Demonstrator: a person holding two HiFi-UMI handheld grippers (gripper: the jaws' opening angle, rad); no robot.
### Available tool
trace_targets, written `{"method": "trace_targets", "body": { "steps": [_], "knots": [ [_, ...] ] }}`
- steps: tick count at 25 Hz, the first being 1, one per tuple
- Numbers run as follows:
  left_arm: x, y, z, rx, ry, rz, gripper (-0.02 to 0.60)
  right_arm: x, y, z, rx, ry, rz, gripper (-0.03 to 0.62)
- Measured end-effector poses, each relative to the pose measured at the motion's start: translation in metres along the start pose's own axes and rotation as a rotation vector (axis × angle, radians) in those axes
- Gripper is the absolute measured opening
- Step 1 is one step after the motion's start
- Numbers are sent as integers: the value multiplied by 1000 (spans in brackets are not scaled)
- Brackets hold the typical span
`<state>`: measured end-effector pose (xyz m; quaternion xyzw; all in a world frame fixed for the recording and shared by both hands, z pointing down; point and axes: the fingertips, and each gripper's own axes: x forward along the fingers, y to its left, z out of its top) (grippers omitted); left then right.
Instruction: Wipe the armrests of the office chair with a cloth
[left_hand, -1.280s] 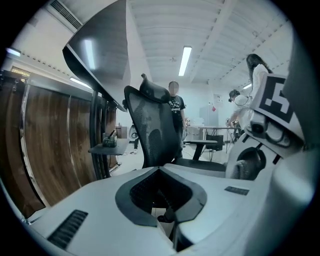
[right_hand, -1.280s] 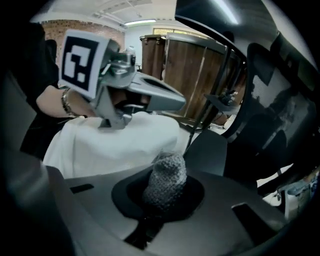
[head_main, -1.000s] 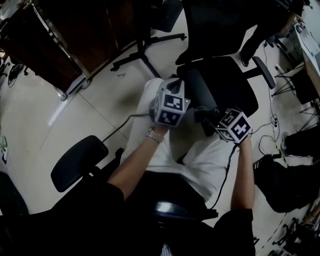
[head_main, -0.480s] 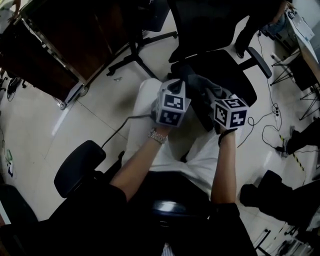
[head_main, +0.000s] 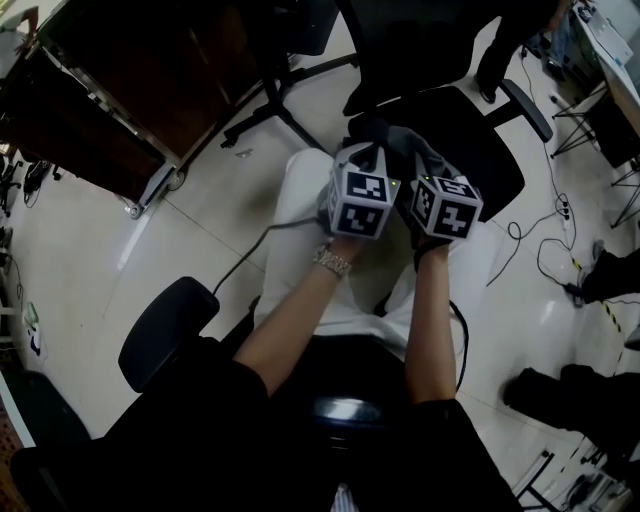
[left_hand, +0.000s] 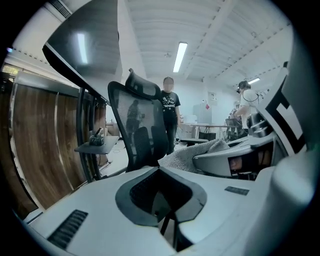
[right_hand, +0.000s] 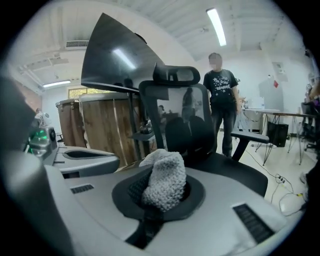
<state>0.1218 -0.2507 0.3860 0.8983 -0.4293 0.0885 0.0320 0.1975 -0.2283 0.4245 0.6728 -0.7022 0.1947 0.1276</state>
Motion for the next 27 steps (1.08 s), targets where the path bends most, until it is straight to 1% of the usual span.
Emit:
{"method": "trace_targets", "body": {
  "steps": [5,11,15,17,27],
  "knots": [
    [3,0,6,-5,-9,-1,-6,-1,0,-2,-9,-10,-26,21],
    [3,4,1,-33,25,5,-6,-2,4,-3,-20,-8,-46,21],
    [5,-1,-4,-126,41,-30,-6,-2,8,-7,-22,-9,-39,21],
    [6,-2,-4,-145,43,-39,-6,-2,9,-6,-22,-9,-33,21],
    [3,-3,-4,-136,35,-33,-6,-4,12,-7,-18,-16,-17,21]
  ]
}}
